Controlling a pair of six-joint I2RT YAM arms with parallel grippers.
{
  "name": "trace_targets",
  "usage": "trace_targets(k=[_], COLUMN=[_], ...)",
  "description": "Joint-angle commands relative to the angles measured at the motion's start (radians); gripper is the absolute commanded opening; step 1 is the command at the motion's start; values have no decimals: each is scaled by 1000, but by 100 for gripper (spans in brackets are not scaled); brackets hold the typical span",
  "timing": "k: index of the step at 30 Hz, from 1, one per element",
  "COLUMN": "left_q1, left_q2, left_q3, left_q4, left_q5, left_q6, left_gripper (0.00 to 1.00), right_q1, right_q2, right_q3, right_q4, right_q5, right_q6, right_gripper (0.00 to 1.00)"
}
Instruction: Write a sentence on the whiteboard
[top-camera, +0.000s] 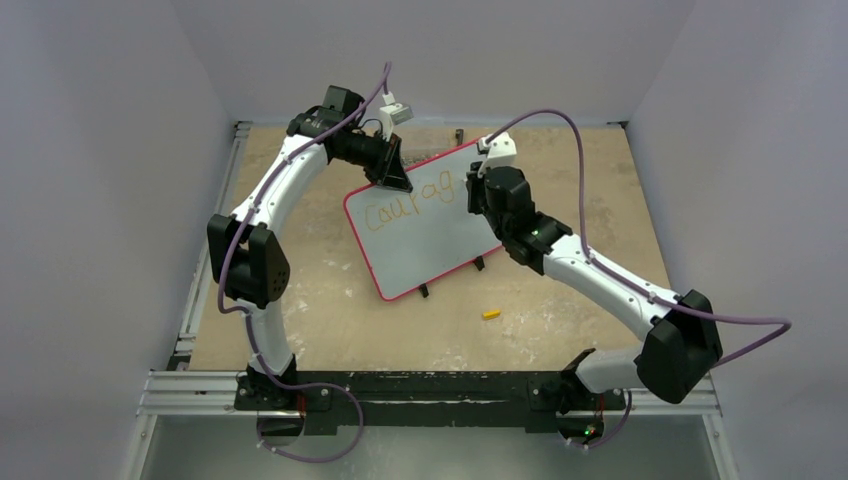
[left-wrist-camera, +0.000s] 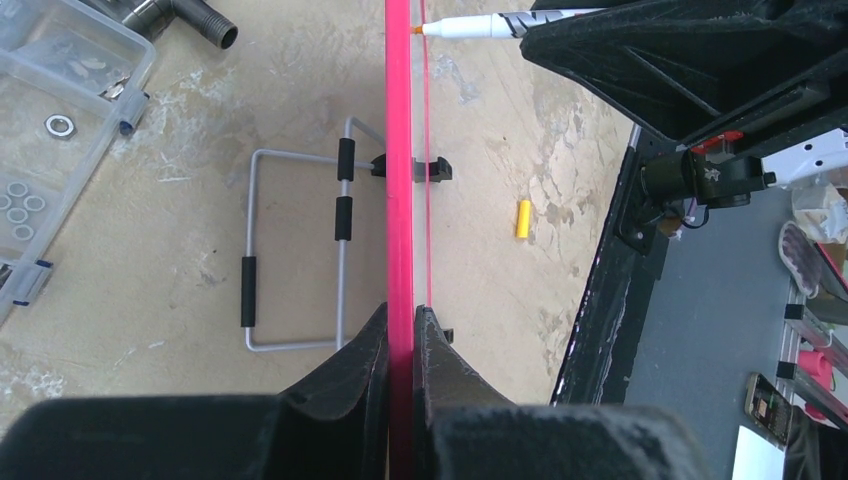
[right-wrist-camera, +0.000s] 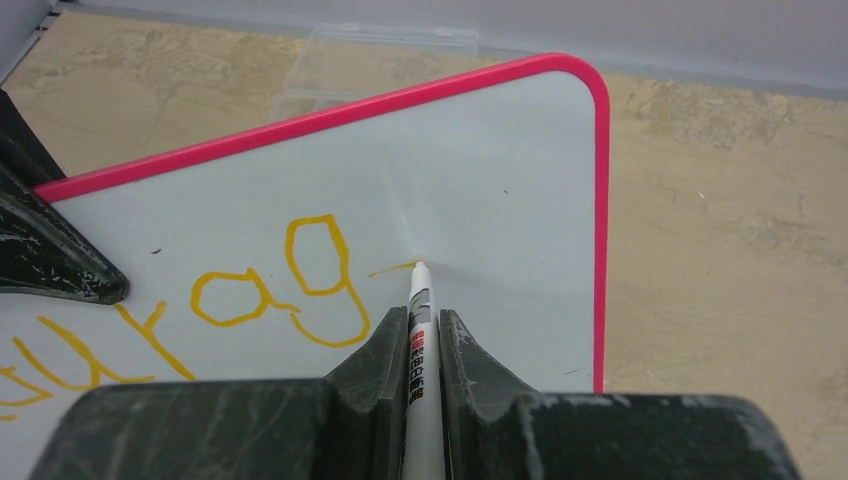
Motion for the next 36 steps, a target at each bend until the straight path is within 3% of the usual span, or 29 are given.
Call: trace_targets(k=[1,17,36], left_q1=[-27,-27,-26], left_q2=[-24,-25,-27], left_q3=[0,0,0], left_q4=[6,7,5], left_q5=[49,49,47], left_q6=[40,39,41], left_gripper=[0,0,0], right_q1=[-11,-11,-10], right_q2=[10,37,-14], right_q3=[60,96,-42], right_q4=[24,34,17], right_q5=[28,-100,-134], right_q6=[-12,-16,19], right_gripper=[0,0,0])
